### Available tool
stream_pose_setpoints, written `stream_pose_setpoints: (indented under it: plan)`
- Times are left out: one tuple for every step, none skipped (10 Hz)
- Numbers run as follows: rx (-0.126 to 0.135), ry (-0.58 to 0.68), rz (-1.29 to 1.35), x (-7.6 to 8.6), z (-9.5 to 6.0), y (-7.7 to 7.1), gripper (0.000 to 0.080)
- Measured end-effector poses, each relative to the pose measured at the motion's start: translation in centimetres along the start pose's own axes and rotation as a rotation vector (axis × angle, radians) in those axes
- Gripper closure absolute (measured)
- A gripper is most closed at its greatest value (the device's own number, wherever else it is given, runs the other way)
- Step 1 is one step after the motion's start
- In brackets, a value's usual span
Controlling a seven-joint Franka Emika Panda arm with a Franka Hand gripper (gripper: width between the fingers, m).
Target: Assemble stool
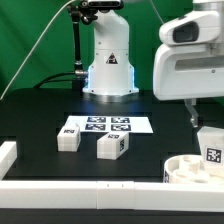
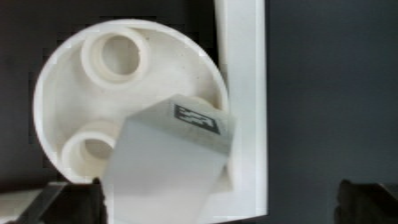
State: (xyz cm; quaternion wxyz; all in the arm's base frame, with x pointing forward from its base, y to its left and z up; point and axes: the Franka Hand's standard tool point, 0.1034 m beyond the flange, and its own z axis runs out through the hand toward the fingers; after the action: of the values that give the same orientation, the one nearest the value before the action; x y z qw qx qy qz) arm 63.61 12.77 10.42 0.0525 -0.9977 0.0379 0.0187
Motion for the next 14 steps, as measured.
stream_pose_setpoints:
  plan:
    - [0.005,0.013,-0.077,0.3,-0.2,0.3,0.0151]
    - [-0.004,0.013,-0.151,0.4,-0.2,0.6,0.0151]
    - [-0.004,0.013,-0.211,0.4,-0.2,0.6,0.0151]
    - [-0.018,0.023,-0.338,0.6,-0.1,0.9,0.0151]
    - [-0.037,0.044,-0.475,0.8,0.0,1.1,0.0151]
    - [-0.054,0.043,-0.578,0.9,0.2,1.1,0.0151]
    - [-0.071,0.038,-0.691,1.0,0.4,1.2,0.0151]
    - [-0.080,0.032,-0.760,1.0,0.5,1.3,0.0151]
    - [-0.080,0.031,-0.786,1.0,0.5,1.4,0.0151]
    - [-0.084,0.028,-0.842,1.0,0.5,1.6,0.0151]
    - [-0.084,0.027,-0.873,1.0,0.5,1.7,0.0151]
    - [-0.085,0.025,-0.894,1.0,0.6,1.8,0.0151]
    - [-0.086,0.032,-0.880,1.1,1.0,1.7,0.0151]
    - [-0.084,0.030,-0.881,1.0,1.4,1.6,0.0151]
